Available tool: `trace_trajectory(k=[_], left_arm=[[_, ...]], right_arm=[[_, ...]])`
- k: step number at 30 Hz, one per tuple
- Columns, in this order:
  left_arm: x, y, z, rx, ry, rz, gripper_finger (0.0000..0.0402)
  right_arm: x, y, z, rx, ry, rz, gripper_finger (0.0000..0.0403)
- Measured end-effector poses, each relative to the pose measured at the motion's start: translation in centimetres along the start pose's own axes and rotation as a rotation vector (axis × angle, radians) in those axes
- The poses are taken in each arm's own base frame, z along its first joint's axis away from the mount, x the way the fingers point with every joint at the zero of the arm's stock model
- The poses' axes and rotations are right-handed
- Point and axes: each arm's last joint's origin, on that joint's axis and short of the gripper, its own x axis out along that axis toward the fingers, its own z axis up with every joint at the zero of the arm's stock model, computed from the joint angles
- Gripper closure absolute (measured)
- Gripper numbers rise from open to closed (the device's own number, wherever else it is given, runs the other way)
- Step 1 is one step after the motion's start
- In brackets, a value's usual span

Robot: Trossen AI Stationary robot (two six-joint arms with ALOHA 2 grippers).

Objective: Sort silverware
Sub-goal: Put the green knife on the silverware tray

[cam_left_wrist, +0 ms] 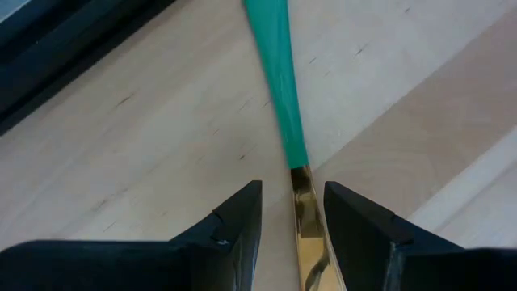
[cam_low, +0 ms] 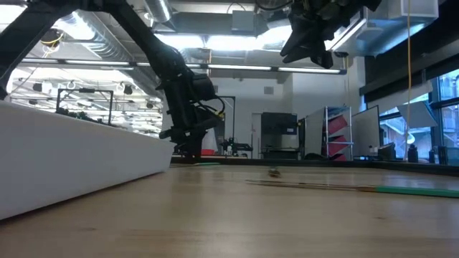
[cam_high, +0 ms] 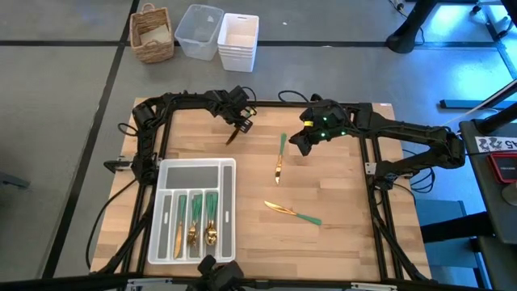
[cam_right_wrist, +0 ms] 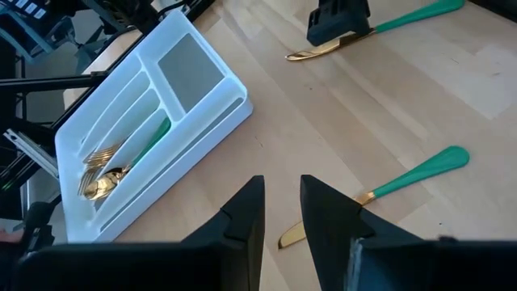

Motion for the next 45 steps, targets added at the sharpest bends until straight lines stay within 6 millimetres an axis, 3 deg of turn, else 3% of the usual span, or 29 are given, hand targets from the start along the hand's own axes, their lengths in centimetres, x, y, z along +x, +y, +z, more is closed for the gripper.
trace_trajectory(k=[9,17,24,29,38,45], left_arm=[[1.7,-0.3,-0.3,-0.019,0.032,0.009,0.0274],[1.8,-0.6,-0.8,0.022,0.067,0.031,0.0296],[1.5,-0.5,-1.6,0.085,0.172,0.064,0.036],[0.4,-0.9,-1.8,0.164,0.291,0.079,0.0383],[-0.3,-1.1,-1.5,0.238,0.339,0.083,0.0401],[-0.3,-1.1,-1.4,0.24,0.326,0.081,0.0385]], right_arm=[[0.0,0.0,0.0,0.0,0.001,0.0,0.032],[0.0,0.0,0.0,0.0,0.001,-0.001,0.032],[0.0,0.0,0.0,0.0,0.0,-0.001,0.032],[0.0,0.0,0.0,-0.001,0.0,-0.002,0.032],[0.0,0.0,0.0,-0.002,0.0,-0.002,0.032],[0.0,0.0,0.0,-0.003,0.001,-0.002,0.032]])
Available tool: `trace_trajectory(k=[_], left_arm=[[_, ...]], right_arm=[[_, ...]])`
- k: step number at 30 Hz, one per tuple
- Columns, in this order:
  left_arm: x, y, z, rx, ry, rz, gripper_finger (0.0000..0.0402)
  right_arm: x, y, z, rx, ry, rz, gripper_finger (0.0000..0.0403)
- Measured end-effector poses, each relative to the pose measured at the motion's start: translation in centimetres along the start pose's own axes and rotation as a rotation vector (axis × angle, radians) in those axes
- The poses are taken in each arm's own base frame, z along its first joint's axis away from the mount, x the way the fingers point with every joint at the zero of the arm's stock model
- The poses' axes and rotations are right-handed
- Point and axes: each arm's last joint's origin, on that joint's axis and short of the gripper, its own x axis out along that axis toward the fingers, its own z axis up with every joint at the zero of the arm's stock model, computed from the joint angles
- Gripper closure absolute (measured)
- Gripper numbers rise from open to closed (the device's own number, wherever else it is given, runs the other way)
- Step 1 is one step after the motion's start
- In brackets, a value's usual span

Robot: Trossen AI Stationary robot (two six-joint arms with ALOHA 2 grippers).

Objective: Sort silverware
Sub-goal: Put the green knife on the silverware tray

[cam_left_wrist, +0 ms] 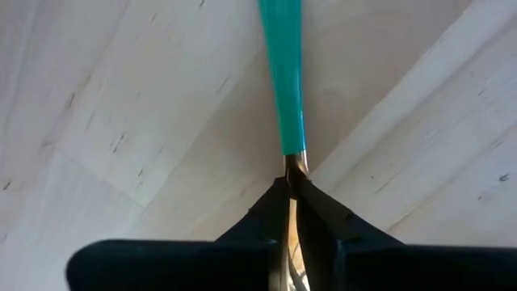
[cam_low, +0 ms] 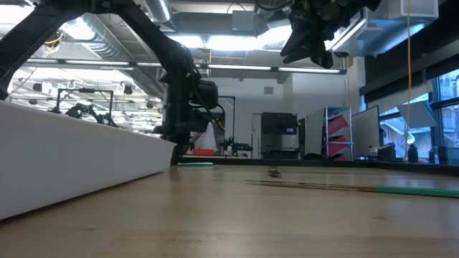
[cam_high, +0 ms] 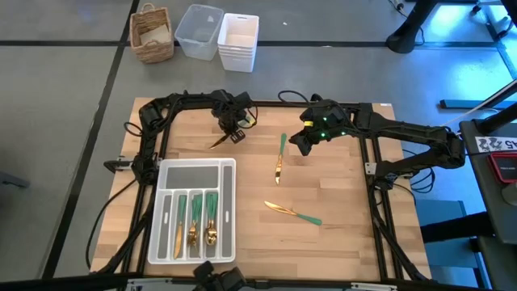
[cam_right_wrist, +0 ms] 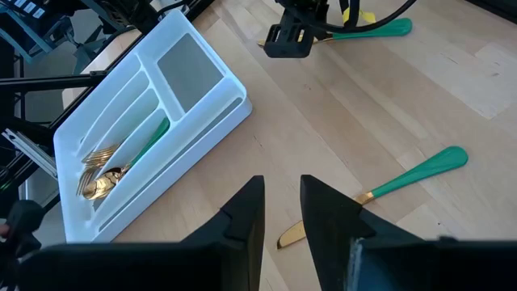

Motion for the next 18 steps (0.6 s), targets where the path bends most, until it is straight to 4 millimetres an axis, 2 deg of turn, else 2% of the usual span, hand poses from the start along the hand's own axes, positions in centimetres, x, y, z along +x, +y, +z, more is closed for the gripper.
trace_trajectory(k=[5,11,18], left_arm=[[-0.04,-0.07,0.05,0.071,-0.007,-0.002,0.0365],[-0.07,-0.09,0.48,0.074,-0.052,-0.003,0.0337],[-0.14,-0.1,0.81,0.065,-0.086,-0.005,0.0329]], right_arm=[[0.0,0.0,0.0,0.0,0.0,0.0,0.032],[0.0,-0.02,-0.03,0.0,0.003,-0.002,0.032],[0.0,-0.04,-0.07,0.001,0.007,-0.004,0.032]])
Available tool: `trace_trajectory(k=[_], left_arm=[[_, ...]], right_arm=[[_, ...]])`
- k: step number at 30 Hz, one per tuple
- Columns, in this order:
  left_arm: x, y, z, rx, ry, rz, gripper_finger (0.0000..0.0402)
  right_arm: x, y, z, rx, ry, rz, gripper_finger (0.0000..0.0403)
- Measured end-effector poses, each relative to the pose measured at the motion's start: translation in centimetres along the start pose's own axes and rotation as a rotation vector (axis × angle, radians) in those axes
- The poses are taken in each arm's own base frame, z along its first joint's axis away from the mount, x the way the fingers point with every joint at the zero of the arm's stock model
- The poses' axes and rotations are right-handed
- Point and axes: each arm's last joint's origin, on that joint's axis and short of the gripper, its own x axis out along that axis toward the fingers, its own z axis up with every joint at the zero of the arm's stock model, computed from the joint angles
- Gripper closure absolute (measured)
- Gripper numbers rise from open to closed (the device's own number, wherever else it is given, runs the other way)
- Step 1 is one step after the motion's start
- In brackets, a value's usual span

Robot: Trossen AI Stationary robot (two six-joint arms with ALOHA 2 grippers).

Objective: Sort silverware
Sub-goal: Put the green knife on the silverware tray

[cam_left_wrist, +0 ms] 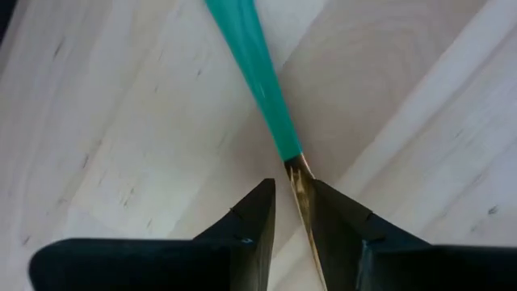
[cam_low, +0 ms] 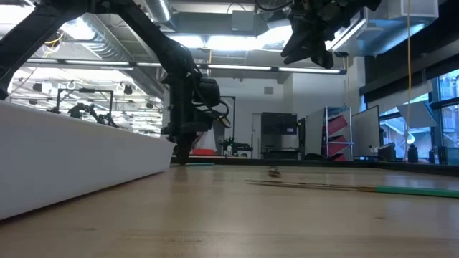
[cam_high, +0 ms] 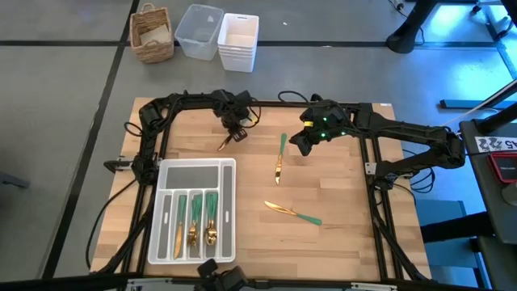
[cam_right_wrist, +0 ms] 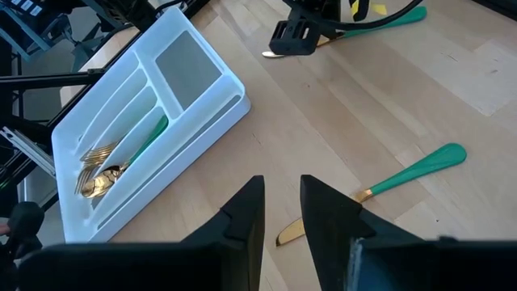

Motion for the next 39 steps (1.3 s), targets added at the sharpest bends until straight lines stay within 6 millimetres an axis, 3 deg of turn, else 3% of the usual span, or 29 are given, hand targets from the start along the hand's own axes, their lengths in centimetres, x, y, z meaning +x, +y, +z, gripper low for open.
trace_trajectory(k=[18,31,39], left_arm=[[-0.6,-0.1,0.5,-0.046,-0.061,0.002,0.0329],[1.3,-1.2,0.5,-0.026,-0.006,0.026,0.0329],[1.3,-2.1,-0.3,0.086,0.078,0.152,0.0346]], right_arm=[[0.0,0.0,0.0,-0.025,0.0,0.0,0.032],[0.0,0.0,0.0,-0.025,0.001,-0.001,0.032],[0.0,0.0,0.0,-0.026,0.001,0.0,0.032]])
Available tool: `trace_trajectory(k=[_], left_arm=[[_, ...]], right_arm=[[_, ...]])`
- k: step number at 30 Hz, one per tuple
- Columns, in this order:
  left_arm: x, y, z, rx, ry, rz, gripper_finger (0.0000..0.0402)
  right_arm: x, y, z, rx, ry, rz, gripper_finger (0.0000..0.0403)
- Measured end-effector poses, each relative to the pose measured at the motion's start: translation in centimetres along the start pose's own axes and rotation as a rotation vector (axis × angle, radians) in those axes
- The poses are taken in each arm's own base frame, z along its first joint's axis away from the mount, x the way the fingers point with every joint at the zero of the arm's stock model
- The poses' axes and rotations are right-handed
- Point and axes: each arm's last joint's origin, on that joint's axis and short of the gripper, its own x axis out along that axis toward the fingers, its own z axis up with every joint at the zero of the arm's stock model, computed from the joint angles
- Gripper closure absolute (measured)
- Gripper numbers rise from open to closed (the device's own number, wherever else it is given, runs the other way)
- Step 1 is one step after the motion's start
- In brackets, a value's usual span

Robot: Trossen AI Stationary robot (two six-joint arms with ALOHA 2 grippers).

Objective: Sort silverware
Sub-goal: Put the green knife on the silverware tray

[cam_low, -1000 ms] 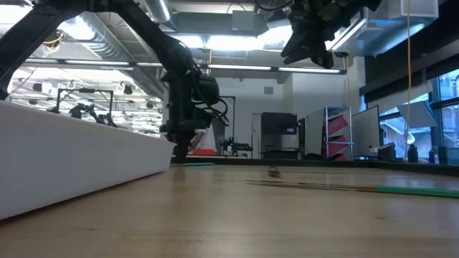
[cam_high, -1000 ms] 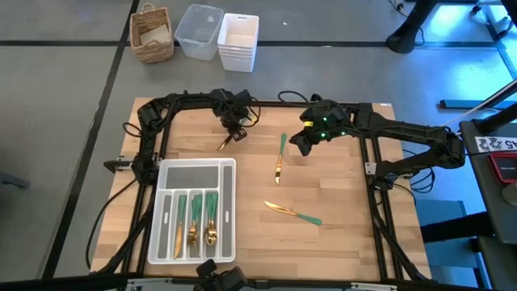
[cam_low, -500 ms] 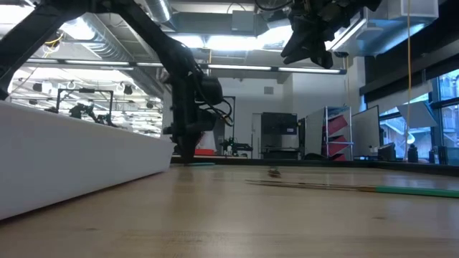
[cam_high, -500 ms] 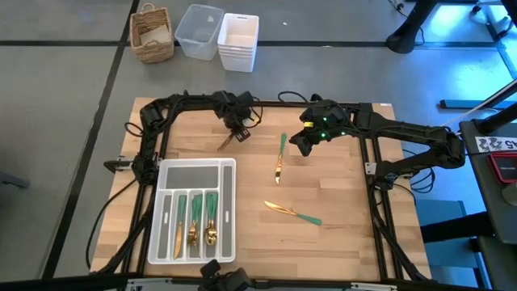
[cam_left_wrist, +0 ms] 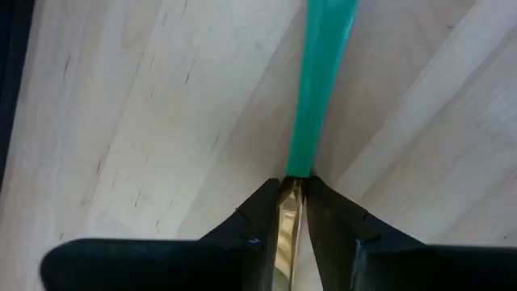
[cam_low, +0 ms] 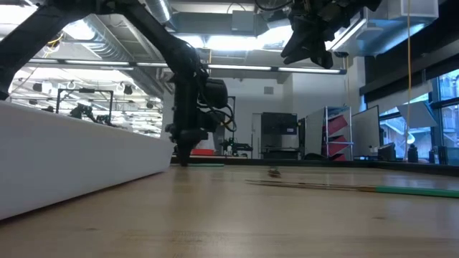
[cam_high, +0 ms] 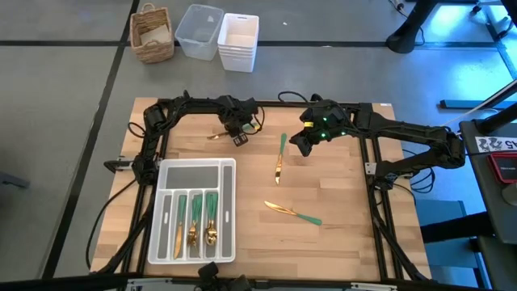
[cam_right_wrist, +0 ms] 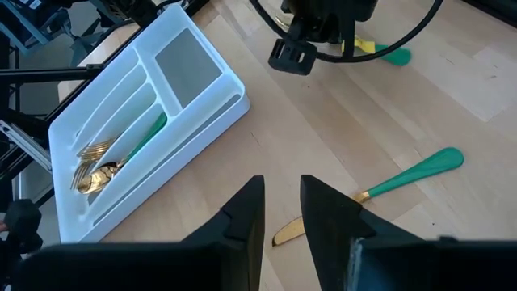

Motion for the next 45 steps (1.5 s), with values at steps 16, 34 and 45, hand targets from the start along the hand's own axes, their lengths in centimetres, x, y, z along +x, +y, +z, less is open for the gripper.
trace_trajectory(k=[16,34,45], left_arm=[[0.1,-0.1,0.2,0.034,-0.025,-0.063,0.0396],[-2.0,0.4,1.4,0.026,-0.064,-0.077,0.0398],[-2.2,0.5,1.3,0.024,-0.059,-0.117,0.0397]], right_arm=[[0.0,0.0,0.0,0.0,0.0,0.0,0.032],[0.0,0.0,0.0,0.0,0.0,0.001,0.032],[0.0,0.0,0.0,0.0,0.001,0.002,0.032]])
